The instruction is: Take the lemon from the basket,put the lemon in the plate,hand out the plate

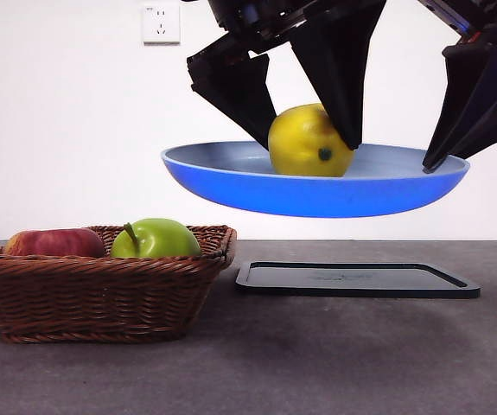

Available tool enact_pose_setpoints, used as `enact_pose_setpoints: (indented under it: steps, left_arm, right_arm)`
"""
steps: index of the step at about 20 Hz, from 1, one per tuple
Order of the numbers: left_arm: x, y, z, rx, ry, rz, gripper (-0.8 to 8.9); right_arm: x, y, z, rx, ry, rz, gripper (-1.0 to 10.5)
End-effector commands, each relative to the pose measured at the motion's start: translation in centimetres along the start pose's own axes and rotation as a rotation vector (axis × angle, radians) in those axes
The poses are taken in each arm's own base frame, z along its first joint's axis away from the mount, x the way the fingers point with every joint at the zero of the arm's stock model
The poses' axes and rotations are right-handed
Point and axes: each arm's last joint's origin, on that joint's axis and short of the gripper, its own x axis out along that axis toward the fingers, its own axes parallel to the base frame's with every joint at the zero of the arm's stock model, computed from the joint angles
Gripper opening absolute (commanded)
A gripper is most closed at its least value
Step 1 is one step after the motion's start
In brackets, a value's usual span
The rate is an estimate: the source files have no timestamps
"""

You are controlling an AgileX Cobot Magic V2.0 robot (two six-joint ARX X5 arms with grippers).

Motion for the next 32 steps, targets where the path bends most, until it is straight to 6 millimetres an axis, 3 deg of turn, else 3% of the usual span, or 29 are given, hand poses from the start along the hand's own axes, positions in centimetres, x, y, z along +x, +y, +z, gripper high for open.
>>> enact_pose_setpoints:
  steps: [1, 4, 8, 16, 19, 23, 28, 32]
  left_arm:
    - [-0.1, -0.3, 0.3, -0.004, -0.004, -0.002, 3.89]
    - [-1.9, -0.3, 0.3, -0.013, -0.047, -0.02, 3.9]
    - [-2.2, 0.3, -0.1, -0.034, -0.012, -0.017, 4.51]
    - [-2.8, 0.6, -0.3, -0.045, -0.007, -0.011, 4.52]
    - [-5.7, 1.3, -0.6, -0.06, -0.074, -0.008, 4.52]
    - [-11.9, 2.8, -2.3, -0.101, -0.199, 0.013, 4.52]
    - [-18.9, 4.1, -5.6, -0.148, -0.369, 0.095, 4.52]
    - [-21.6, 4.4, -7.9, -0.178, -0.41, 0.217, 4.51]
  right_arm:
    - [0.0, 0.2, 0.5, 0.015, -0.005, 0.011, 0.0]
    - [0.0, 0.1, 0.5, 0.02, -0.005, 0.01, 0.0]
    - [0.0, 0.0, 0.5, 0.022, -0.007, 0.009, 0.0]
    - [0.0, 0.0, 0.5, 0.026, -0.006, 0.008, 0.0]
    - [0.2, -0.7, 0.9, 0.069, -0.003, -0.006, 0.0]
    - [0.8, -2.2, 2.6, 0.126, 0.016, -0.041, 0.0]
    - [2.2, -4.5, 7.4, 0.171, -0.018, -0.067, 0.0]
    - [3.9, -6.8, 11.1, 0.204, -0.047, -0.08, 0.0]
